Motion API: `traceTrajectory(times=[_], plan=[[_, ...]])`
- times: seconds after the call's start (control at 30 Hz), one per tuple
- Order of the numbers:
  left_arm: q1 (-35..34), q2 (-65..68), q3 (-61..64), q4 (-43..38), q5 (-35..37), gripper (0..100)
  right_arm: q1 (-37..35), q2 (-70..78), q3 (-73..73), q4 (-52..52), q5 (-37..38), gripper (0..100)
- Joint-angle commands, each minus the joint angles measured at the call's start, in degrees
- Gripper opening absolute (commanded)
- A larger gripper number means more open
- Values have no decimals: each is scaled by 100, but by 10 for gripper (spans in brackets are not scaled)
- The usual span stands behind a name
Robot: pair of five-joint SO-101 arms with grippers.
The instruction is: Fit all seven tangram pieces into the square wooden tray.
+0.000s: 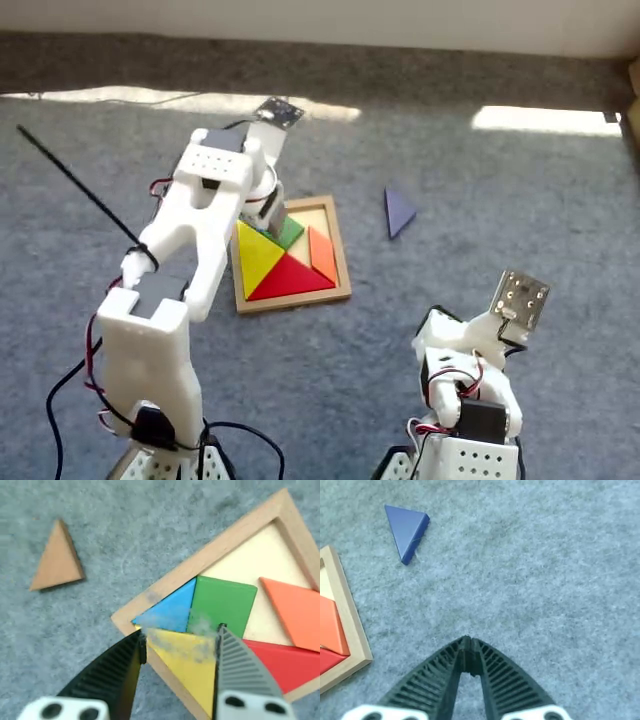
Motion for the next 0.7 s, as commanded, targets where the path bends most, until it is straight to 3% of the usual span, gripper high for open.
traceTrajectory(times=[0.0, 0.27, 0.43, 0.67], plan=[[-233, -901, -84, 79, -18, 220, 48, -101, 664, 22, 53, 4], [-945, -1130, -127, -563, -44, 221, 48, -101, 664, 22, 53, 4], [-1200, -620, -286, -1055, -141, 224, 48, -101, 664, 22, 53, 4], [-1182, 620, -1270, -1064, -747, 221, 48, -101, 664, 22, 44, 4]])
